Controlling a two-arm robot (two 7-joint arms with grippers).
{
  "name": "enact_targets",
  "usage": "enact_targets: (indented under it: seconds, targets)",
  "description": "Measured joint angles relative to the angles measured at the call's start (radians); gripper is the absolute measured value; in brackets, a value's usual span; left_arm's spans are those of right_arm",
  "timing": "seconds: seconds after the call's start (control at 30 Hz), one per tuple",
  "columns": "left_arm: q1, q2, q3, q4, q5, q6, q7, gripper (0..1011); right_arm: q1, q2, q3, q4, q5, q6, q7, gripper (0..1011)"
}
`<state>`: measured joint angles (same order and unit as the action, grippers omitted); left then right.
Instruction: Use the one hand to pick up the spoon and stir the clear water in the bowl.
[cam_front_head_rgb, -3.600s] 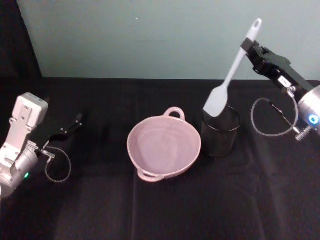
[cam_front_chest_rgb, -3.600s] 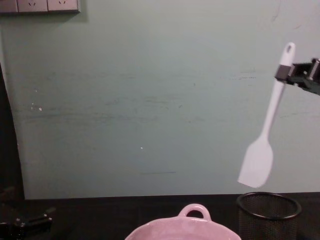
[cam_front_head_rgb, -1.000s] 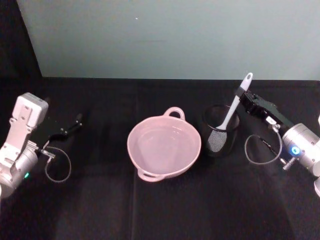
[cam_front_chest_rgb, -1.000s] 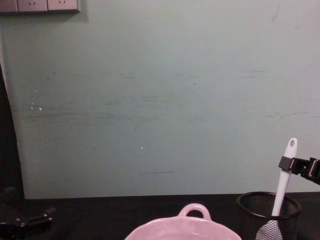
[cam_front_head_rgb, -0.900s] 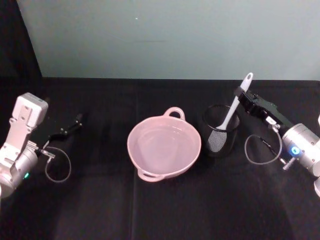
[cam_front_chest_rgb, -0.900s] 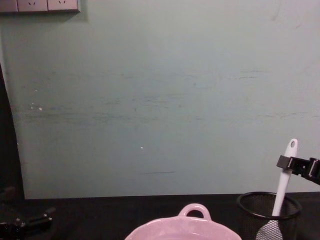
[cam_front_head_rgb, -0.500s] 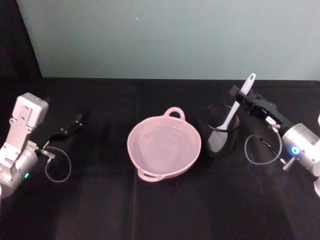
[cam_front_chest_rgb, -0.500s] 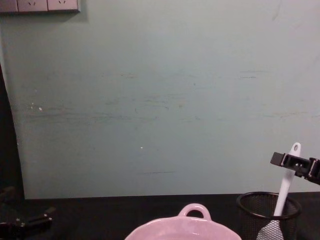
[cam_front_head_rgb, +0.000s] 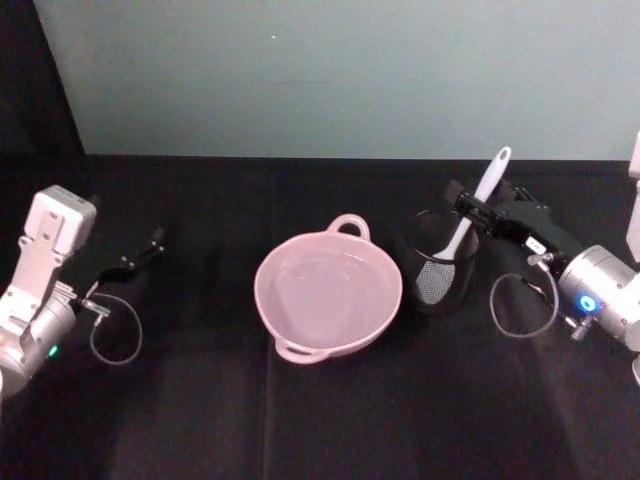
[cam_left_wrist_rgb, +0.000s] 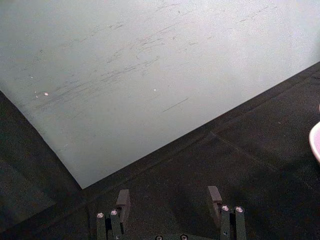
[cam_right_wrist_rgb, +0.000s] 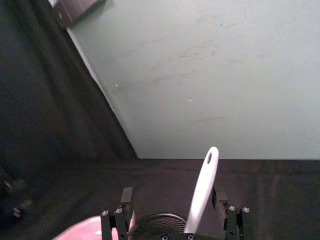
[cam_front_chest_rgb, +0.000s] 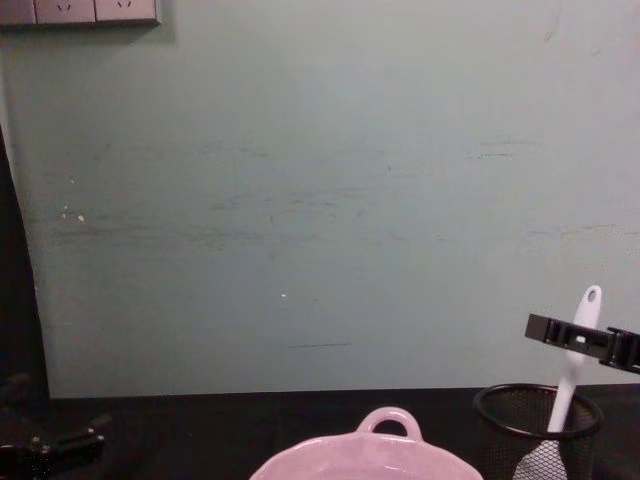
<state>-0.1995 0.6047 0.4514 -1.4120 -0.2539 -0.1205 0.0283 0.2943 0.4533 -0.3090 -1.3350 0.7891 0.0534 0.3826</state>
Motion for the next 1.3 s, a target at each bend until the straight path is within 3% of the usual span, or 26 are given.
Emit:
enact_targets:
  seconds: [0.37,0.5,0.7,0.8,0.9,1.03,1.3]
  targets:
    - [0.000,0.000,0.000,0.000,0.000,0.000,0.000,1011,-0.016,0.049,-0.048,-0.026,-0.287,-0.132,-0.118,1003]
    - [0.000,0.000,0.000,0.000,0.000,0.000,0.000,1011,-0.051,0.064,-0.042,-0.066,-0.356,-0.172,-0.170,1002]
    - [0.000,0.000,0.000,0.000,0.000,0.000,0.000,1011,-0.115,0.082,-0.011,-0.137,-0.397,-0.195,-0.227,1002]
    - [0.000,0.000,0.000,0.000,0.000,0.000,0.000,1011,-0.199,0.094,0.035,-0.210,-0.427,-0.230,-0.291,1002]
    - [0.000,0.000,0.000,0.000,0.000,0.000,0.000,1011,-0.236,0.090,0.056,-0.226,-0.450,-0.266,-0.328,1002]
    - [0.000,0.000,0.000,0.000,0.000,0.000,0.000,1011,-0.280,0.062,0.085,-0.202,-0.513,-0.364,-0.397,1002]
    - [0.000,0.000,0.000,0.000,0.000,0.000,0.000,1011,-0.283,0.016,0.102,-0.101,-0.576,-0.478,-0.439,1002]
